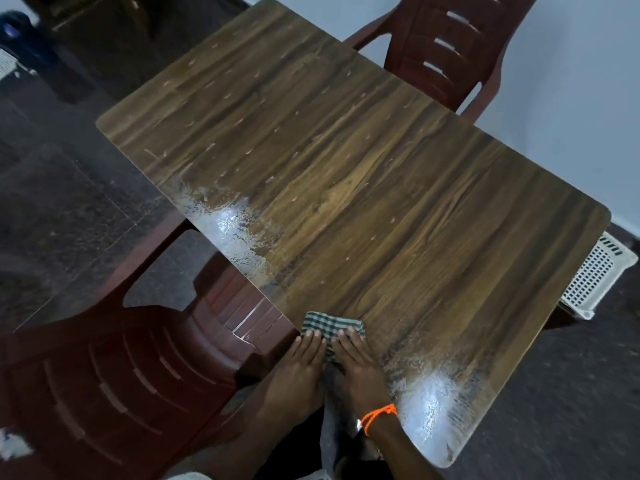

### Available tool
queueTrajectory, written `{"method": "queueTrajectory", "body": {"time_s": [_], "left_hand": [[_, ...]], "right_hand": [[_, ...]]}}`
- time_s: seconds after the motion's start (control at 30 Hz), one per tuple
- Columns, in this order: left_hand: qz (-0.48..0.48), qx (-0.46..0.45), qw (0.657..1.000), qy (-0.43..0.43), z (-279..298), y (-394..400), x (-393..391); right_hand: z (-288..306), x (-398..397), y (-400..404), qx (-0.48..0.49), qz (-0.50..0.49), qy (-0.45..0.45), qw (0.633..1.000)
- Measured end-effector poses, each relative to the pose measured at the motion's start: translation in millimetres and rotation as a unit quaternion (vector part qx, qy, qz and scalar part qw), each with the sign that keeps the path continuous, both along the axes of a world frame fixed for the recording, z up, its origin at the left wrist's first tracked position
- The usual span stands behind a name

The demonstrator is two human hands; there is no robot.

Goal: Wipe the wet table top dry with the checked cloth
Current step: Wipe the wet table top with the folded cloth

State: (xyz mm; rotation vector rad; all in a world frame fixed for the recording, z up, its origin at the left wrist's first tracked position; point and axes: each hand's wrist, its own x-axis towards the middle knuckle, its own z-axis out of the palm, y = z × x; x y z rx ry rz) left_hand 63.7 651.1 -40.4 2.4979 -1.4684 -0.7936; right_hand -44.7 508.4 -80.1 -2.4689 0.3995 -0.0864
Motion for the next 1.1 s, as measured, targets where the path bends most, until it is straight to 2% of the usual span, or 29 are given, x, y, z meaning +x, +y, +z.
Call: {"method": "queueTrajectory", "body": {"time_s": [0.23,0.33,0.43,0.67,0.9,1.1], "left_hand": [[0.035,0.000,0.998,-0.046,4.6,-55.9,48.2],[0.070,-0.001,0.997,-0.035,2.4,-51.0,85.8],[0.101,-0.013,0.994,-0.029,2.1,-26.7,111.7],[0.091,-0.053,0.994,-0.025,-1.9,24.2,84.7],[0.025,-0.041,0.999,-0.006,0.6,-32.7,73.7],[0.089,-0.052,0.995,-0.012,7.0,-78.2,130.9]], "right_hand": [[6.2,63.5,-28.9,-0.001,-0.120,-0.032,0.992],[5.5,107.2,-17.4,0.040,-0.131,-0.020,0.990],[4.1,133.9,6.1,0.056,-0.099,-0.011,0.993],[-3.1,107.0,31.4,0.053,-0.026,-0.003,0.998],[4.0,81.9,-19.7,0.020,-0.112,-0.035,0.993],[4.1,140.1,-47.4,0.044,-0.168,-0.033,0.984]]}}
